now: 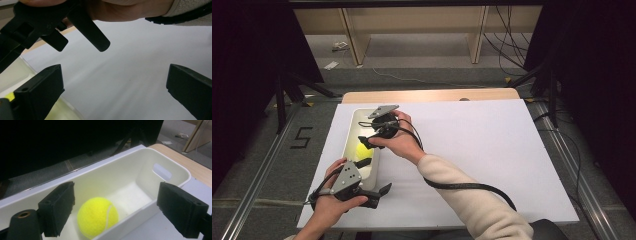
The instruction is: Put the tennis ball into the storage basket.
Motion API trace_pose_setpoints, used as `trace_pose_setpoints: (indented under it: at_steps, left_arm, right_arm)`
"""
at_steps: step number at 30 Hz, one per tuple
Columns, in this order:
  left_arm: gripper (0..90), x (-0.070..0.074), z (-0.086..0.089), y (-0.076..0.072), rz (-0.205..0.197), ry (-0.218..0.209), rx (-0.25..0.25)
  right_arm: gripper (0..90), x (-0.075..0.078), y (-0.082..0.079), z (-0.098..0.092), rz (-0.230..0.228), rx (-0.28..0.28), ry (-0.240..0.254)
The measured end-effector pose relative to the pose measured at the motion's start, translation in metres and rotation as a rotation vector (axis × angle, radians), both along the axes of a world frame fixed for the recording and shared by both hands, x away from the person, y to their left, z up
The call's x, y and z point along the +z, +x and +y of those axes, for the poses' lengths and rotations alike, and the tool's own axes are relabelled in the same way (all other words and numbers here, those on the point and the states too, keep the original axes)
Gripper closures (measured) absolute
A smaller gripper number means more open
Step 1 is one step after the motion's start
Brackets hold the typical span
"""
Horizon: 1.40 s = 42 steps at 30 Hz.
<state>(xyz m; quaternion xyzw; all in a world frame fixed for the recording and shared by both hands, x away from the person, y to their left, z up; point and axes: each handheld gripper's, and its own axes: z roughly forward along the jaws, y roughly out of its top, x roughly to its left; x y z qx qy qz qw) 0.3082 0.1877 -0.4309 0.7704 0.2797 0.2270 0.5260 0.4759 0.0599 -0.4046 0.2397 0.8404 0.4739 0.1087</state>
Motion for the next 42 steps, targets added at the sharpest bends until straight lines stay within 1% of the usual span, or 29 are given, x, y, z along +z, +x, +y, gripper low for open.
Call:
trace_pose_setpoints:
  at_steps: [5, 9, 20, 23, 24, 25, 29, 37, 42]
  left_arm:
    - [0.4, 0.000, 0.000, 0.000, 0.001, -0.002, 0.000]
    - [0.4, 0.000, 0.000, 0.000, 0.001, -0.002, -0.001]
    - [0.4, -0.001, 0.000, 0.000, 0.006, -0.003, -0.002]
    - [0.4, -0.001, -0.001, 0.000, 0.006, -0.003, -0.002]
    - [0.4, -0.001, -0.001, 0.000, 0.005, -0.002, -0.002]
    - [0.4, -0.001, -0.001, 0.000, 0.006, -0.003, -0.001]
    - [0.4, -0.001, 0.000, 0.000, 0.007, -0.005, 0.000]
    - [0.4, -0.001, 0.000, 0.000, 0.007, -0.007, 0.001]
    - [0.4, -0.001, 0.000, 0.000, 0.008, -0.007, 0.000]
  right_arm:
    - [15.6, -0.001, -0.001, -0.007, 0.004, -0.008, -0.002]
    - [15.6, 0.000, -0.001, -0.014, -0.003, -0.013, 0.001]
    - [15.7, -0.003, -0.002, -0.042, 0.001, -0.048, -0.004]
    - [15.8, -0.004, -0.001, -0.049, 0.003, -0.058, -0.008]
    - [15.8, -0.004, -0.002, -0.050, 0.015, -0.065, -0.010]
    - [15.8, -0.005, -0.001, -0.052, 0.008, -0.063, -0.010]
    - [15.9, -0.004, -0.003, -0.059, 0.014, -0.068, -0.013]
    - [15.9, -0.005, -0.005, -0.073, 0.012, -0.077, -0.021]
    - [15.9, -0.005, -0.006, -0.083, 0.007, -0.089, -0.017]
